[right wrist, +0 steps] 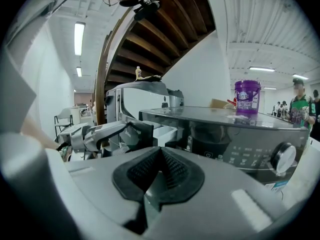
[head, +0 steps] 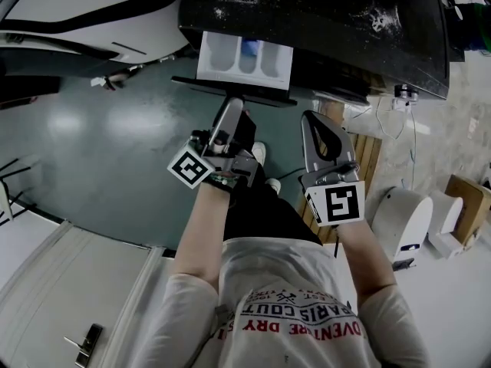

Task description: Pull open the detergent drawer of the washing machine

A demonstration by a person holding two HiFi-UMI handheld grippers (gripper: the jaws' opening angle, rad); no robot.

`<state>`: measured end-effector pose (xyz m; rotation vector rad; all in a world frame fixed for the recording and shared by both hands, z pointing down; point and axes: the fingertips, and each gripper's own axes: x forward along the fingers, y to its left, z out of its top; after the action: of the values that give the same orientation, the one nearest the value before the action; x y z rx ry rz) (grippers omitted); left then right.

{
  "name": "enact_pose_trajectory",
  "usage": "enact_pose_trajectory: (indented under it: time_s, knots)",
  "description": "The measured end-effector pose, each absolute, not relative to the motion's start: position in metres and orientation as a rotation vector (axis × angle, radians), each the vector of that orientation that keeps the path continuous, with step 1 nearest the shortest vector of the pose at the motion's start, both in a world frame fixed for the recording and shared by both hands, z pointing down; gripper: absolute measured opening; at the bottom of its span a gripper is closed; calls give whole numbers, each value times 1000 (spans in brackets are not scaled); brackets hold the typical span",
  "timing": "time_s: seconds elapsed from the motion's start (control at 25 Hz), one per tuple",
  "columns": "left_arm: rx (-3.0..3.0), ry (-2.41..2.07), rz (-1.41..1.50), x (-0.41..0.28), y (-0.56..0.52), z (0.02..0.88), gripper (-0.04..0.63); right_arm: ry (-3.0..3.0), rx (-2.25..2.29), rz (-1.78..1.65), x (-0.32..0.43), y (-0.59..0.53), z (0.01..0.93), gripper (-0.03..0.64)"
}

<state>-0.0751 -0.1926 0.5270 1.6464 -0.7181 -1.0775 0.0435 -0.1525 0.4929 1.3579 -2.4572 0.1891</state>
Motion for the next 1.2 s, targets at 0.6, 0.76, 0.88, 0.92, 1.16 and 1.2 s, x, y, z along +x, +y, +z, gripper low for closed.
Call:
enact_pose_trajectory:
  time_s: [0.6,0.76,0.88,0.92,1.16,1.2]
  knots:
    - [1652,-727,-1091,-84,-148,527,313,-2464,1331,175,40,-117,490,2]
    - [1660,-719,-1088,-84,-137,528,316,-2466,1329,184,38,-107,490,2]
    - [1641,-753,-1075,-88,-133,534,305,-2466,1334,202,38,-102,490,2]
    - [1626,-775,-1071,-91,-131,538,283,-2467,1333,205,38,-100,490,2]
    - [1592,-887,-993,-97,-123,552,175,-2481,1332,200,37,-93,488,2]
    - [1580,-902,-985,-98,-121,554,152,-2482,1334,201,37,-91,487,2]
